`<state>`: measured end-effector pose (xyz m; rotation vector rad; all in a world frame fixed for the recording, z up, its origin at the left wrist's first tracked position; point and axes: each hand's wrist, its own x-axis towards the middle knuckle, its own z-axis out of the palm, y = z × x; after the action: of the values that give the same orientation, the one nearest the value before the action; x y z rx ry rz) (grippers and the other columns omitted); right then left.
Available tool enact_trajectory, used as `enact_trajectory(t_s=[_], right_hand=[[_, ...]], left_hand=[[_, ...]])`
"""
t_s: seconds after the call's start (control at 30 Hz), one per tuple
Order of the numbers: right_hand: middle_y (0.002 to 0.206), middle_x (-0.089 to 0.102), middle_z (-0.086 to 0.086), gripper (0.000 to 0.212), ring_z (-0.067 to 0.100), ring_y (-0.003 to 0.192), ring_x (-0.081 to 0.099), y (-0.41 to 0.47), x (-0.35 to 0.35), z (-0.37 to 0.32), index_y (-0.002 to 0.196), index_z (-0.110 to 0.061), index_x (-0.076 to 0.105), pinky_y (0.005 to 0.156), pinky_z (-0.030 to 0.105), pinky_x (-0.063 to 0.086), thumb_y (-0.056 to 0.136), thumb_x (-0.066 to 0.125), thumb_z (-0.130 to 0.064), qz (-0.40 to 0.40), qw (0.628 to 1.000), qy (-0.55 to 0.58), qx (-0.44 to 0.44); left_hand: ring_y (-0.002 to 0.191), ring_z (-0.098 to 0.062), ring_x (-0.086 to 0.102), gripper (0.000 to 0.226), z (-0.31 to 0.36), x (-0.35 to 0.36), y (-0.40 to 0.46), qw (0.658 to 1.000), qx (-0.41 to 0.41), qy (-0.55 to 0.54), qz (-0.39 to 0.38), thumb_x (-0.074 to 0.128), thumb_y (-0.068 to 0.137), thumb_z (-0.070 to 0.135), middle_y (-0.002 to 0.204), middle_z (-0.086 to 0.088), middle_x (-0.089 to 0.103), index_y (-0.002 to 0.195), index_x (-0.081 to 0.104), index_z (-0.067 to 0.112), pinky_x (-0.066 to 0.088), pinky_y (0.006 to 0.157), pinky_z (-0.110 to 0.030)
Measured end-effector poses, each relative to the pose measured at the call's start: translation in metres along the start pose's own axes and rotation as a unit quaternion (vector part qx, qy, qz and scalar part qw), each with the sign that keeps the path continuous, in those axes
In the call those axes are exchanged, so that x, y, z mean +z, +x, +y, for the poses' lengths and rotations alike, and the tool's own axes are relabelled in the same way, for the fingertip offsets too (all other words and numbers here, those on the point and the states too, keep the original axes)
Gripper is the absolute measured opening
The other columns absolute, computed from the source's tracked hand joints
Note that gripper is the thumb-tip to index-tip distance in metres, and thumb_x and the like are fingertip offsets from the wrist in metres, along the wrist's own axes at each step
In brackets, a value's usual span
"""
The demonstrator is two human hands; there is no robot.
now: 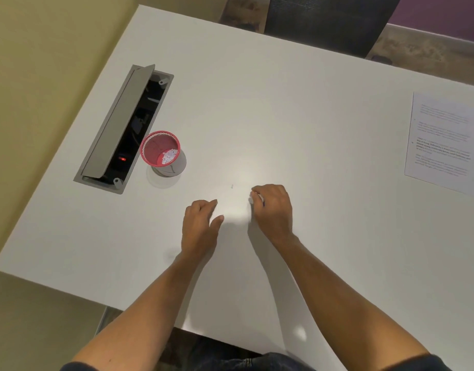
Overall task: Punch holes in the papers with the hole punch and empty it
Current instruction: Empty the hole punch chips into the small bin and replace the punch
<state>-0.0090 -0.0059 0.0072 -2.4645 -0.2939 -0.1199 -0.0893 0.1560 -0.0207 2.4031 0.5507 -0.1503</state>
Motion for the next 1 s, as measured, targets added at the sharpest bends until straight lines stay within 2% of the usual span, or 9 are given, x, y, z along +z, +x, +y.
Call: enact_trajectory(t_s=[0.2,0.3,0.4,0.53,0.63,0.67,0.73,0.87,1.0], right_hand=[[0.078,0.063,0.014,0.021,0.034,0.082,0.053,0.021,0.025,-0.019,0.076,-0.003,0.064,0.066,0.037,0.037,0.090,0.050,-0.010,-0.174,0.980,-0.084,-0.046],[0.090,0.062,0.016,0.021,0.034,0.091,0.052,0.033,0.031,-0.026,0.086,-0.001,0.063,0.062,0.036,0.032,0.095,0.046,-0.011,-0.227,0.961,-0.152,-0.053],[0.101,0.059,0.014,0.016,0.031,0.097,0.054,0.041,0.039,-0.030,0.097,-0.001,0.062,0.063,0.034,0.033,0.096,0.047,-0.008,-0.261,0.947,-0.182,-0.030],[0.104,0.056,0.015,0.012,0.032,0.094,0.054,0.046,0.044,-0.037,0.099,0.003,0.059,0.066,0.032,0.036,0.092,0.049,0.002,-0.282,0.942,-0.180,0.017],[0.079,0.042,0.008,0.022,0.026,0.079,0.040,0.047,0.045,-0.037,0.071,-0.002,0.044,0.065,0.032,0.033,0.092,0.046,0.004,-0.285,0.935,-0.211,0.012],[0.071,0.032,0.004,0.030,0.025,0.078,0.038,0.046,0.045,-0.037,0.065,-0.005,0.034,0.065,0.031,0.033,0.090,0.046,0.005,-0.289,0.931,-0.224,0.001],[0.066,0.020,0.001,0.032,0.024,0.076,0.037,0.046,0.045,-0.037,0.064,-0.007,0.031,0.065,0.030,0.033,0.088,0.048,0.006,-0.297,0.929,-0.221,-0.012],[0.073,0.035,0.006,0.029,0.024,0.074,0.036,0.046,0.050,-0.031,0.065,-0.008,0.033,0.062,0.031,0.030,0.083,0.048,0.009,-0.282,0.933,-0.220,-0.034],[0.083,0.048,0.011,0.020,0.023,0.073,0.037,0.042,0.054,-0.027,0.076,-0.007,0.049,0.059,0.031,0.029,0.079,0.052,0.013,-0.258,0.944,-0.203,-0.039]], left_hand=[[0.091,-0.038,0.055,0.037,-0.014,0.003,0.005,0.998,0.060,0.014,-0.011,0.076,0.078,0.010,0.101,-0.015,0.062,0.114,0.068,0.004,0.047,0.080,-0.039],[0.082,-0.036,0.055,0.031,-0.017,0.006,0.007,0.997,0.081,0.011,0.000,0.079,0.074,0.004,0.091,-0.014,0.062,0.104,0.071,0.003,0.043,0.072,-0.032],[0.083,-0.031,0.052,0.017,-0.014,0.006,0.009,0.996,0.089,0.004,0.007,0.075,0.080,0.006,0.088,-0.009,0.060,0.097,0.072,0.004,0.040,0.069,-0.030],[0.082,-0.026,0.050,0.010,-0.011,0.007,0.013,0.997,0.072,-0.004,0.007,0.071,0.087,0.013,0.082,0.001,0.055,0.084,0.068,0.004,0.049,0.066,-0.036],[0.080,-0.022,0.050,0.016,-0.011,0.007,0.014,0.998,0.059,-0.009,0.007,0.069,0.088,0.017,0.079,0.003,0.055,0.081,0.067,0.003,0.049,0.064,-0.038],[0.080,-0.022,0.049,0.016,-0.012,0.007,0.014,0.998,0.060,-0.008,0.008,0.069,0.088,0.018,0.078,0.001,0.057,0.080,0.067,0.004,0.049,0.064,-0.039],[0.080,-0.022,0.050,0.016,-0.013,0.008,0.014,0.998,0.062,-0.010,0.008,0.069,0.087,0.018,0.078,0.000,0.060,0.079,0.068,0.004,0.048,0.065,-0.039],[0.083,-0.023,0.052,0.010,-0.012,0.009,0.014,0.997,0.077,-0.009,0.016,0.069,0.086,0.016,0.080,0.000,0.064,0.083,0.070,0.007,0.048,0.067,-0.037],[0.082,-0.023,0.055,0.007,-0.012,0.008,0.013,0.994,0.103,0.003,0.024,0.070,0.085,0.014,0.080,0.000,0.066,0.084,0.074,0.008,0.046,0.065,-0.031]])
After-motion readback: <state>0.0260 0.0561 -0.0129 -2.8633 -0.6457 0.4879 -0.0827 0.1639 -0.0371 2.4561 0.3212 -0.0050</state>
